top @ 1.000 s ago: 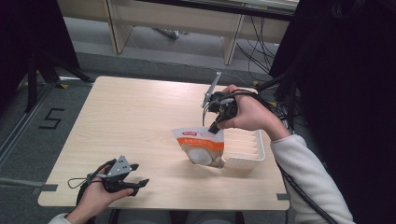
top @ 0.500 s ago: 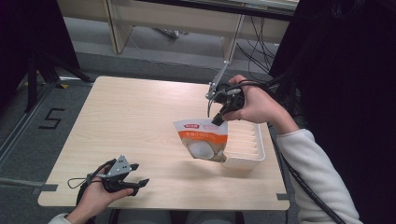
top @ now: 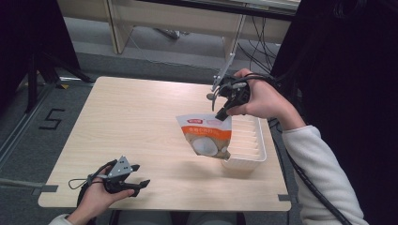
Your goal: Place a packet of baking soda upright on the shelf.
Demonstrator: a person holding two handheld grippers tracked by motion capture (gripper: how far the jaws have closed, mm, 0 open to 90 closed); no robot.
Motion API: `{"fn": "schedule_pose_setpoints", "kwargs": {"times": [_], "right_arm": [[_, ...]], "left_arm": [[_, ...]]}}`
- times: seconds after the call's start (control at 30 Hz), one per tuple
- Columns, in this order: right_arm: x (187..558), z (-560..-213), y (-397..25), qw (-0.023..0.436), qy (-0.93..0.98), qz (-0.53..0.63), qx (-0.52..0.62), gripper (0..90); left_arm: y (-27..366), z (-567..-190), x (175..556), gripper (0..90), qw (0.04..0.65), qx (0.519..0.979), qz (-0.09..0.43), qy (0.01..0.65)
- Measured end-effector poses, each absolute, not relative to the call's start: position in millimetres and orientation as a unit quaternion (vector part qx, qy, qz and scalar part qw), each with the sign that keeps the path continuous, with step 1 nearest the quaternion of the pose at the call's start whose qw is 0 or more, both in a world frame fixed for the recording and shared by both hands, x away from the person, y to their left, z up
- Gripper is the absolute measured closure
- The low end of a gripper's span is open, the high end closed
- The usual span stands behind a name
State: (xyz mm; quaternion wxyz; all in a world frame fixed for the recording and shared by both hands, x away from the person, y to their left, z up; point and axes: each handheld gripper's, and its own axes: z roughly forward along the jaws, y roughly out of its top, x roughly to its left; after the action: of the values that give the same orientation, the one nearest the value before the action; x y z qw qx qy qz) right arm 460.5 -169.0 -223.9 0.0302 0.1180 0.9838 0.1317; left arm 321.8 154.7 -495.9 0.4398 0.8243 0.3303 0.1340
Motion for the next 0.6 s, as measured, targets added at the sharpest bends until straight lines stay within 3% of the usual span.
{"fn": "schedule_pose_setpoints", "kwargs": {"times": [0.6], "right_arm": [[467.6, -215.4, -177.3, 0.032, 0.983, 0.135, 0.122, 90.0]], "left_arm": [[155.0, -495.2, 322.1, 31.6, 0.434, 0.830, 0.138, 0.323]]}}
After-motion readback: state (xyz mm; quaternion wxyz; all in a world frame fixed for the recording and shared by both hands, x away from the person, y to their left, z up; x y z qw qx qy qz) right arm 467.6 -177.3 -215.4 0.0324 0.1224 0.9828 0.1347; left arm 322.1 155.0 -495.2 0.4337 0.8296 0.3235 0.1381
